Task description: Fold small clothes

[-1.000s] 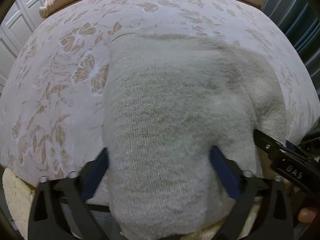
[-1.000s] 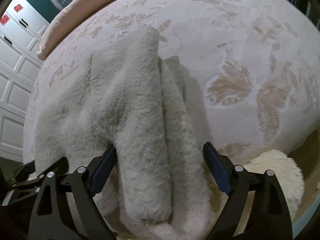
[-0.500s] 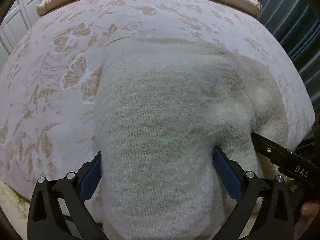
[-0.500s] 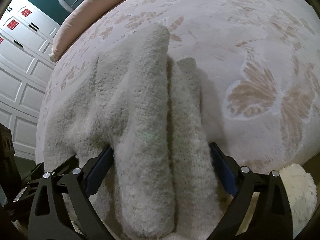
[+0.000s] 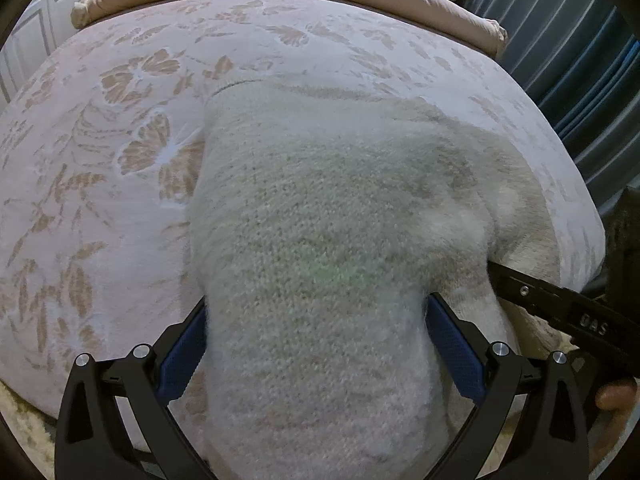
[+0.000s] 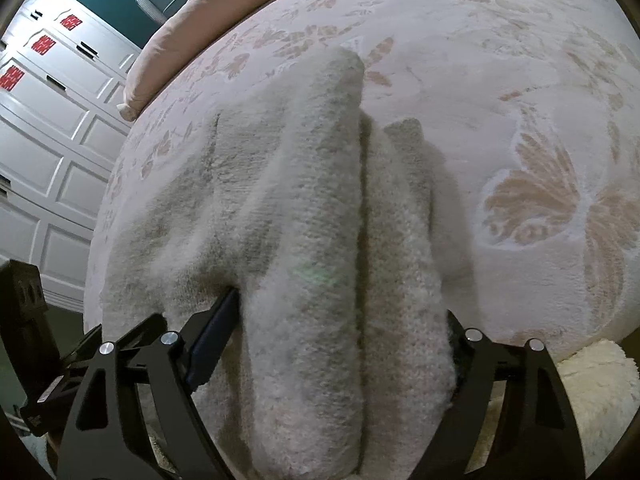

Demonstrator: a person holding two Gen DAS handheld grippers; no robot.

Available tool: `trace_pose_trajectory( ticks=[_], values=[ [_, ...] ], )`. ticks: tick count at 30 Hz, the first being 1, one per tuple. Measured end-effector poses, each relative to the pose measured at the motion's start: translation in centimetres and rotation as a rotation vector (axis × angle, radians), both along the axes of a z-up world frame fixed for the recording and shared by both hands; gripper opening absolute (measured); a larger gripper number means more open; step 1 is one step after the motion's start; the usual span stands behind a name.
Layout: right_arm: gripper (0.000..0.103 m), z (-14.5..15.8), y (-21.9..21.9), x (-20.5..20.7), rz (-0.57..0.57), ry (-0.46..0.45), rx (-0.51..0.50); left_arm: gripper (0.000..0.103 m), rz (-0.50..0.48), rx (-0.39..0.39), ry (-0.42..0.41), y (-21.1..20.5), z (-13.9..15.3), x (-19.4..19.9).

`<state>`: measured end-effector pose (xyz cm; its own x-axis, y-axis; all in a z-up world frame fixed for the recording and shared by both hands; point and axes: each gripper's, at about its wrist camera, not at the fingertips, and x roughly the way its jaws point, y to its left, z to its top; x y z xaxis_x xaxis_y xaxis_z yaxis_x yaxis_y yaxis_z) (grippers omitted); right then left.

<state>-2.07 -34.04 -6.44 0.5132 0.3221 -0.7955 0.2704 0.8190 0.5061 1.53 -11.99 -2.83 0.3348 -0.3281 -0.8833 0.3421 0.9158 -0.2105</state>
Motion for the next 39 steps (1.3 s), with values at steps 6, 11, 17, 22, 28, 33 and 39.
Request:
trace_pose_trajectory(
  ticks=[6,11,17,22,28,33,39],
  values=[
    [0.087,-0.2,-0.1,0.8,0.006,0.005,0.021,0.098,0.02,-0.093,0.125,1.7,-1.3,0.4],
    [0.094,-0.5,0.1,1.2,0.011,0.002,0.016,0.098,0.055,-0.166,0.23,2.5,-2.5,1.1],
    [0.085,-0.5,-0.1,1.3,0.017,-0.003,0.019,0.098,0.046,-0.137,0.22,1.8,-2.2,1.1],
    [0.036,0.4,-0.6,0.6,-0.017,-0.021,0.111,0.098,0.035,-0.081,0.229,0.6,-0.7,1.7],
    [0.032,5.6,-0.6,-2.0,-0.02,-0.148,0.148,0.084,-0.086,-0.056,0.133,-2.0,3.3,0.3],
    [0.032,11.7,-1.1,-4.5,-0.038,-0.276,0.101,0.072,-0.138,-0.222,0.085,-2.4,7.6,0.2],
    [0.031,19.1,-0.9,-6.2,-0.059,-0.482,0.104,0.072,-0.186,-0.298,-0.024,-2.2,12.9,0.8]
  ],
)
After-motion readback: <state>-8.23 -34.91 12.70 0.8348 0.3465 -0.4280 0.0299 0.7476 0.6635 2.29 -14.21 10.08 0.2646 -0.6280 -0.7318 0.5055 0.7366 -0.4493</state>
